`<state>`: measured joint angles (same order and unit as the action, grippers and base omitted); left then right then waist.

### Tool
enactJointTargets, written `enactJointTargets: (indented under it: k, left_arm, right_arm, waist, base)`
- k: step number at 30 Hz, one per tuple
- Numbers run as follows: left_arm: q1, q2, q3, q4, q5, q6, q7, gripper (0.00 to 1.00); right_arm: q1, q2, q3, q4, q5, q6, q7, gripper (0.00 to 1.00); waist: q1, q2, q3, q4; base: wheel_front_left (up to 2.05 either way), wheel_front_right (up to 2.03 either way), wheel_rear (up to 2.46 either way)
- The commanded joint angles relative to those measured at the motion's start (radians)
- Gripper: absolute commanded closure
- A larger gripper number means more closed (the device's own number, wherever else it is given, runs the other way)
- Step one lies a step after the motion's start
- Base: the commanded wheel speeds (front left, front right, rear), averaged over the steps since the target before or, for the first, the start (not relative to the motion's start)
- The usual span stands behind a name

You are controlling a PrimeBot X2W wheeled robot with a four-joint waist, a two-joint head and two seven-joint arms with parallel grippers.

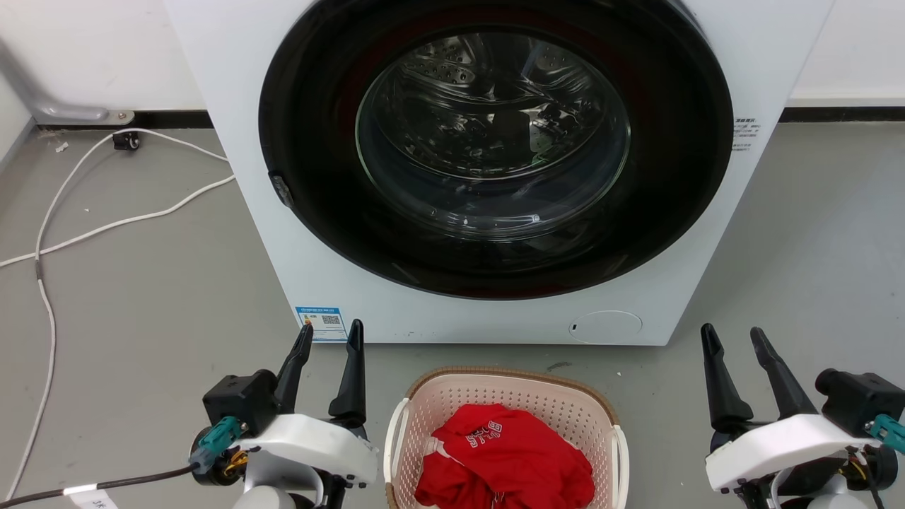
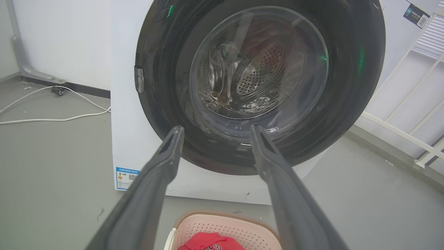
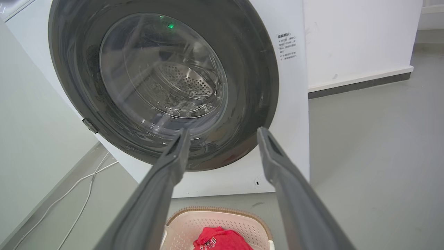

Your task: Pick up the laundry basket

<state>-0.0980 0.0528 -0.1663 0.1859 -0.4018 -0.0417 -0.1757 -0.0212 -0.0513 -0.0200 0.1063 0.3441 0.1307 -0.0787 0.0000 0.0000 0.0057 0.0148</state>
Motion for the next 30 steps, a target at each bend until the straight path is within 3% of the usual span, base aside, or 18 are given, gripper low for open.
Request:
enactJointTargets:
  k: [1, 30]
  left_arm:
    - [-0.019, 0.005, -0.006, -0.005, 0.032, 0.007, -0.01, 0.0]
    - [-0.022, 0.004, -0.047, 0.036, 0.275, 0.041, -0.07, 0.0]
  right_arm:
    - [0.002, 0.0, 0.002, -0.013, -0.033, 0.0, -0.01, 0.0]
    - [0.024, 0.001, -0.001, -0.027, -0.265, 0.0, -0.028, 0.0]
  waist:
    - [0.0, 0.0, 0.0, 0.0]
    - [0.0, 0.0, -0.002, 0.003]
  base:
    - [0.0, 0.0, 0.0]
    - [0.0, 0.0, 0.0]
